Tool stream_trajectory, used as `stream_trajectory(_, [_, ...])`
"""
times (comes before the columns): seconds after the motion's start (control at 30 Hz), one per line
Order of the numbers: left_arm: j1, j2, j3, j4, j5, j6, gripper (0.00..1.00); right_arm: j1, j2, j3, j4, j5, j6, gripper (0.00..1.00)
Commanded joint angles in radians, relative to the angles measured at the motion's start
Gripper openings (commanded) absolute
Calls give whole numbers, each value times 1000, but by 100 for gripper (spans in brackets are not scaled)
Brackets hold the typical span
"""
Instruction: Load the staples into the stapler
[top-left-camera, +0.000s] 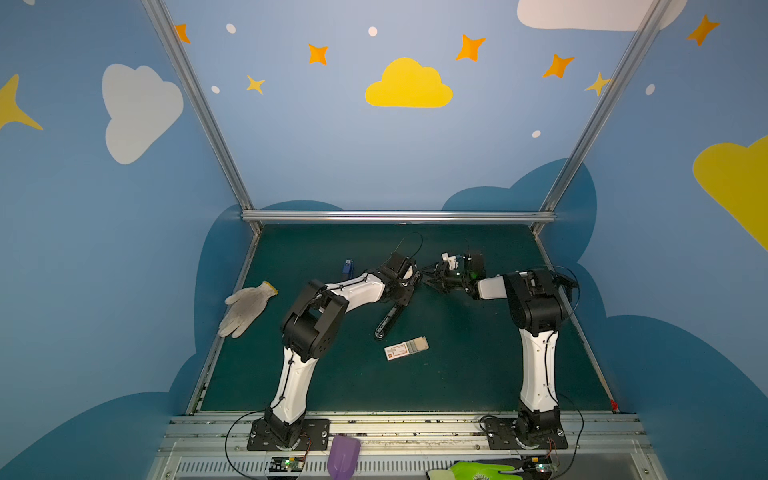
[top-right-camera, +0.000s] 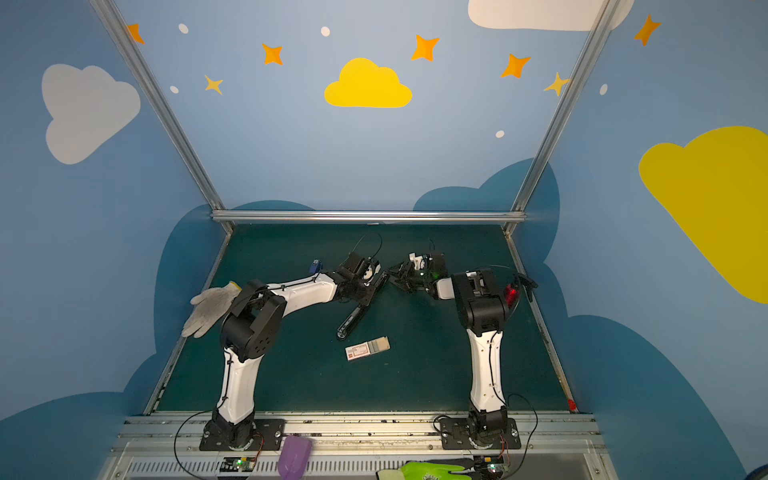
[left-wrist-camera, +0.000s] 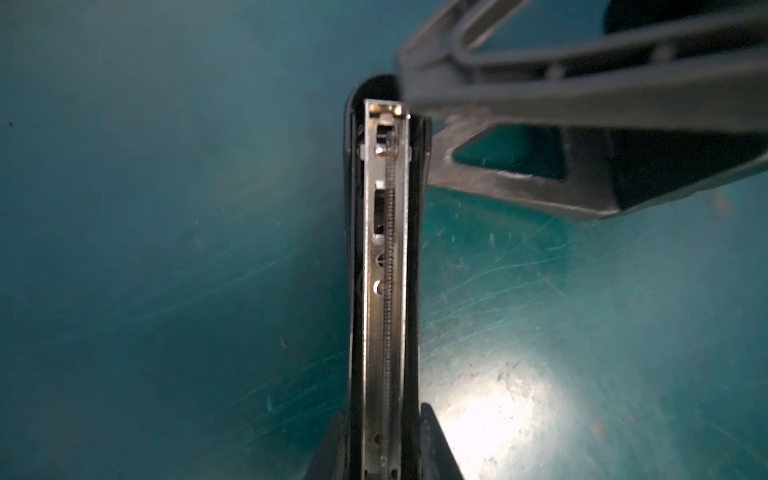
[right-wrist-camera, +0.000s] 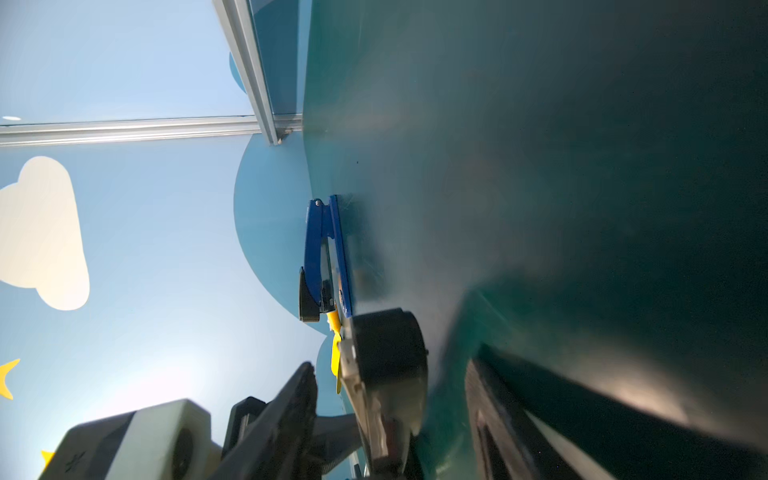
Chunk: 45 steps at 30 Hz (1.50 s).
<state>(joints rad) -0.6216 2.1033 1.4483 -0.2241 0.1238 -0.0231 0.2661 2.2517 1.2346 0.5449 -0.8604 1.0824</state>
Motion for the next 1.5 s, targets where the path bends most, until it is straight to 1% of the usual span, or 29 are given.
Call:
stream_trajectory(0.0, [-9, -28, -8, 44, 2, -15, 4, 14, 33, 43, 52, -33, 31, 54])
stream_trajectory(0.13, [-13, -29, -12, 49, -1, -20, 4, 19, 58, 73, 66, -45, 47, 48])
stream_trajectory(0.2, [-16, -29, -12, 49, -4, -20, 4, 22, 66, 86, 68, -50, 48, 42])
stream_trajectory(0.33, [-18, -26, -8, 45, -11, -19, 4, 25, 71, 94, 72, -58, 42, 24])
stream_trajectory(0.37, [-19, -26, -5, 41, -15, -21, 6, 25, 71, 96, 71, -60, 36, 21])
stream_trajectory(0.4, [-20, -24, 0, 32, -20, -24, 12, 25, 69, 97, 72, -60, 32, 18])
stream_trajectory(0.43, [-20, -26, 5, 25, -27, -28, 18, 24, 66, 96, 72, -59, 27, 18])
stream_trajectory(0.5, [-20, -37, 3, 14, -46, -37, 34, 23, 56, 98, 70, -57, 13, 15])
stream_trajectory(0.57, [-20, -63, -14, 16, -57, -46, 40, 19, 45, 102, 59, -54, -8, 13])
stream_trajectory(0.63, [-20, -111, -49, 24, -69, -57, 41, 14, 34, 108, 50, -54, -26, 11])
stream_trajectory(0.73, [-20, -225, -156, 70, -74, -78, 42, 6, 22, 117, 47, -65, -43, 10])
stream_trajectory(0.83, [-18, -356, -310, 143, -74, -101, 45, -3, 14, 129, 23, -81, -71, 10])
stream_trajectory(0.9, [-17, -451, -422, 200, -55, -113, 45, -7, 11, 143, -9, -90, -97, 9])
stream_trajectory(1.0, [-9, -555, -570, 283, -56, -126, 45, -11, 9, 158, -30, -101, -110, 9])
stream_trajectory(1.1, [3, -643, -752, 453, -27, -126, 46, -10, 10, 163, -37, -109, -113, 9])
stream_trajectory(1.13, [6, -668, -815, 524, 4, -120, 46, -10, 9, 163, -41, -109, -114, 9])
stream_trajectory(1.2, [5, -701, -915, 631, 26, -117, 46, -9, 10, 163, -48, -109, -117, 9])
stream_trajectory(1.33, [12, -712, -1037, 775, 2, -112, 46, -7, 12, 164, -56, -113, -125, 9])
stream_trajectory(1.47, [46, -659, -1042, 815, 27, -100, 46, -5, 14, 168, -60, -114, -128, 9])
